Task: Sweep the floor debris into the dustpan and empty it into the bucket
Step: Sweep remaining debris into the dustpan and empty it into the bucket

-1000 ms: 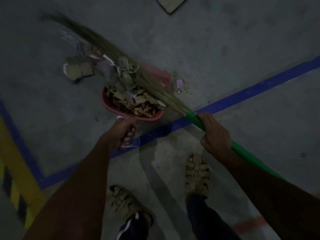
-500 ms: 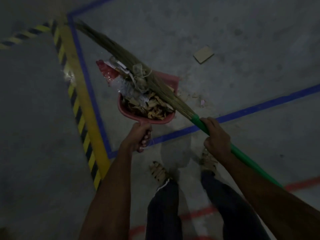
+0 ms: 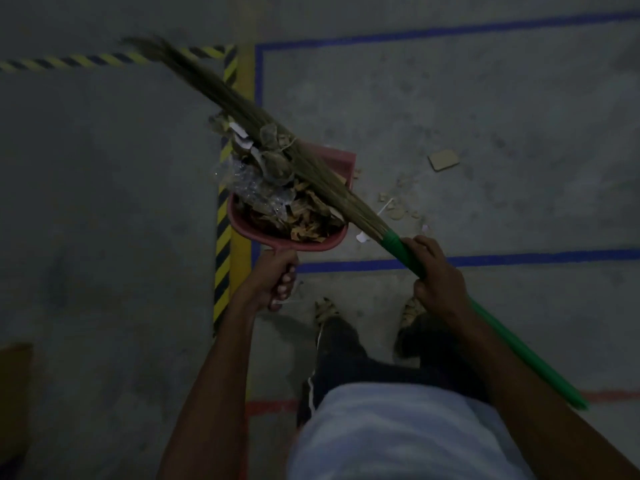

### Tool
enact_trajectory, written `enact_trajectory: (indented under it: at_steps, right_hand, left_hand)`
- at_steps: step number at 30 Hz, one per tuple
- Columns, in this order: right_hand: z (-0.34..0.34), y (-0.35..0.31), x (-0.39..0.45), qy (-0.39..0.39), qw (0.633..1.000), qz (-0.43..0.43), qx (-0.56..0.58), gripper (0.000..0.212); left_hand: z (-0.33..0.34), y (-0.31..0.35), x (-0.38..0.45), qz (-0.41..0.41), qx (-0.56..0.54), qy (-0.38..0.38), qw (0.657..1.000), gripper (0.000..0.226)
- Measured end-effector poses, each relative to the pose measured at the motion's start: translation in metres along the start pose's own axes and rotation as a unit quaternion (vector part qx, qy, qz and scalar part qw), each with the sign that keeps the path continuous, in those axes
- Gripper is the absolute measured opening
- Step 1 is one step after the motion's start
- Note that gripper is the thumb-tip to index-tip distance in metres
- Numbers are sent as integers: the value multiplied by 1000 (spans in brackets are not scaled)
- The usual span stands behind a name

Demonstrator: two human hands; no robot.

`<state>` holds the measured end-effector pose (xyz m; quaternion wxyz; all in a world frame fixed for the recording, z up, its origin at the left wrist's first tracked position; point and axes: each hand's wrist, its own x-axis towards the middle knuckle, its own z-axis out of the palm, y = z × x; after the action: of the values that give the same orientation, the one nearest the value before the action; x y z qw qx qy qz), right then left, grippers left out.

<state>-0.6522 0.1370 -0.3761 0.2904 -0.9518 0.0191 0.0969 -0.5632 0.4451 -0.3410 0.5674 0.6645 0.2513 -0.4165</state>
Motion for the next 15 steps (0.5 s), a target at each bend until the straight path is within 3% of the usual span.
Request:
enact_trajectory:
  at_steps: [7, 15]
  right_hand:
    - [-37, -50, 3, -48, 990, -130, 22, 87]
    - [-83, -53, 36, -119, 948, -296, 18, 83]
  left_hand:
    - [-13, -39, -74, 5, -131, 61, 990, 34]
    - [43, -72, -137, 74, -281, 180, 940, 34]
